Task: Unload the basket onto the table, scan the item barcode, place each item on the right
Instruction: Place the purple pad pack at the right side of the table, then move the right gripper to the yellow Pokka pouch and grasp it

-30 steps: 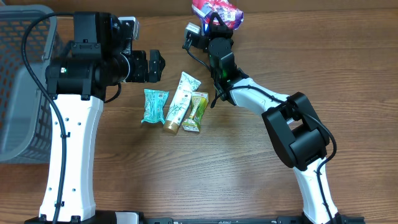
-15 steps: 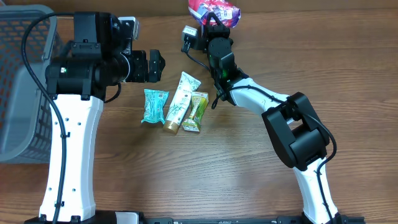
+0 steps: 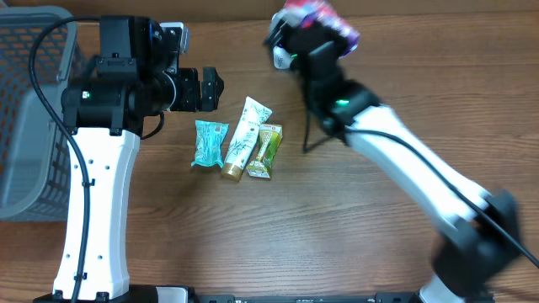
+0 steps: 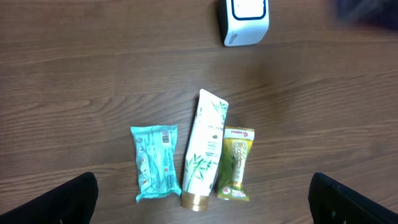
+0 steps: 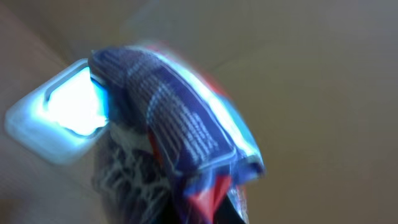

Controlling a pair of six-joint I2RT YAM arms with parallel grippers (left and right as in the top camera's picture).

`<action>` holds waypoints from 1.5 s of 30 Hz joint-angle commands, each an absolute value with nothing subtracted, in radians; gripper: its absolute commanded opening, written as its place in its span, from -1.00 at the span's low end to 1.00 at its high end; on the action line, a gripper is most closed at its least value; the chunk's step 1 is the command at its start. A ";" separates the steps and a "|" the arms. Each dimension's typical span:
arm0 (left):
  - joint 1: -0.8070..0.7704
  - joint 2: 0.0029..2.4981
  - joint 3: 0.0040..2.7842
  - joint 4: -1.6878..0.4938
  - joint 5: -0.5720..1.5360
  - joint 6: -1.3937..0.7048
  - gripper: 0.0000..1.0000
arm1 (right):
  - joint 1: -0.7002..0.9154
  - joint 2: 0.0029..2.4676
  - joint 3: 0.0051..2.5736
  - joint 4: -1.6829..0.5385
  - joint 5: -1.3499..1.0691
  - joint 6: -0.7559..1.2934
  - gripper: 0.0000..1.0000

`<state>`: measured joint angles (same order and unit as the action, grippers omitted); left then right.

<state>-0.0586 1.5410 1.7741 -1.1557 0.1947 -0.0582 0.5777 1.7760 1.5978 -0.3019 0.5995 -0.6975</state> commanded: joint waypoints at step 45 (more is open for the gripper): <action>-0.059 1.545 1.785 -1.153 0.203 -0.075 1.00 | 0.188 1.673 1.394 -0.855 -0.443 0.467 1.00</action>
